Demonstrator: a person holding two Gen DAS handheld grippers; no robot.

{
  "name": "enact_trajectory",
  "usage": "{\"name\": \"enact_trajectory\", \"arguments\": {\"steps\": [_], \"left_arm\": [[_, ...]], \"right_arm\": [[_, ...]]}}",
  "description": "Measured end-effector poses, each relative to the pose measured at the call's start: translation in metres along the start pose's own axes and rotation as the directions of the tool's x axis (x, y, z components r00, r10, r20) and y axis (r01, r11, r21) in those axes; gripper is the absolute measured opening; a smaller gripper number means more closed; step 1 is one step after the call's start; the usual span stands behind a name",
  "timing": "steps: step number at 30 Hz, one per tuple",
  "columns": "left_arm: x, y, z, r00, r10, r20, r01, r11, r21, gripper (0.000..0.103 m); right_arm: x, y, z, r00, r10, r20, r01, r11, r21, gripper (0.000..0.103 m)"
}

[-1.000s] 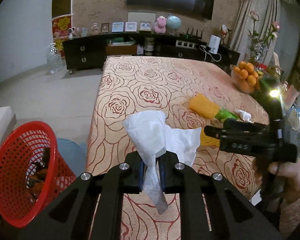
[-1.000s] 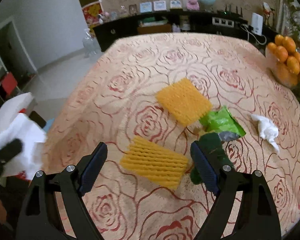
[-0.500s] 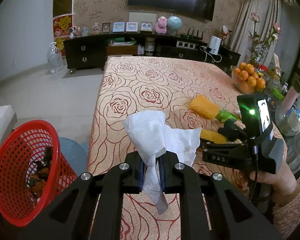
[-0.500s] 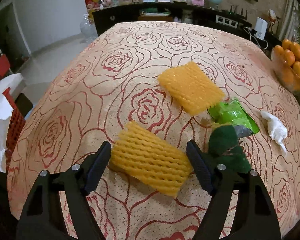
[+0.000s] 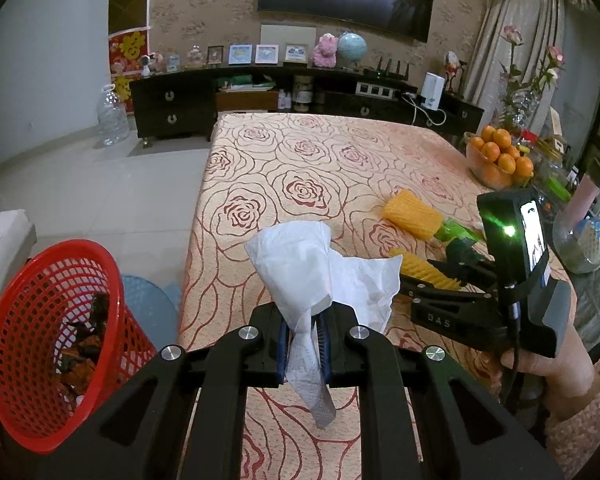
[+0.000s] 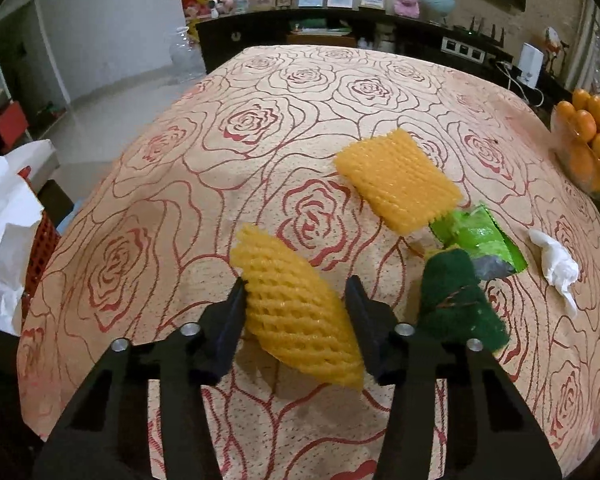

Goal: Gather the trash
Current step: 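Grasp the yellow foam fruit net with the right tool while the left tool holds the tissue, then carry the tissue and foam net over the red wastebasket with both tools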

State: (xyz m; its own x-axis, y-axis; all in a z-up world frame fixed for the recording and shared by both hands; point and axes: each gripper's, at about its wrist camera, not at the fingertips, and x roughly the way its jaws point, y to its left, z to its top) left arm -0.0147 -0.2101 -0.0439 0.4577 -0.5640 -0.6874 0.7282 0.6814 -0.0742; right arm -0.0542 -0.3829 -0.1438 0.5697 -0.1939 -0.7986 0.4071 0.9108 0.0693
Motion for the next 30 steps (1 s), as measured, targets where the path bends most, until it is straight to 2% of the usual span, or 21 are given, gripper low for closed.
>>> {"name": "enact_trajectory", "arguments": {"steps": [10,19,30], "left_arm": [[-0.009,0.006,0.004,0.999,0.028,0.03,-0.028,1.0,-0.011,0.011],[-0.022,0.017,0.01,0.995,0.068,0.078,-0.065,0.997,-0.033,0.011],[-0.037,0.029,0.013,0.987,0.105,0.118,-0.099,0.993,-0.059,0.011]], "right_arm": [[-0.034,0.008,0.01,0.995,0.047,0.083,-0.048,0.999,0.007,0.042],[-0.075,0.024,0.02,0.98,0.094,0.173,-0.093,0.996,-0.012,0.042],[-0.093,0.041,0.025,0.969,0.129,0.212,-0.125,0.992,-0.032,0.042]]}}
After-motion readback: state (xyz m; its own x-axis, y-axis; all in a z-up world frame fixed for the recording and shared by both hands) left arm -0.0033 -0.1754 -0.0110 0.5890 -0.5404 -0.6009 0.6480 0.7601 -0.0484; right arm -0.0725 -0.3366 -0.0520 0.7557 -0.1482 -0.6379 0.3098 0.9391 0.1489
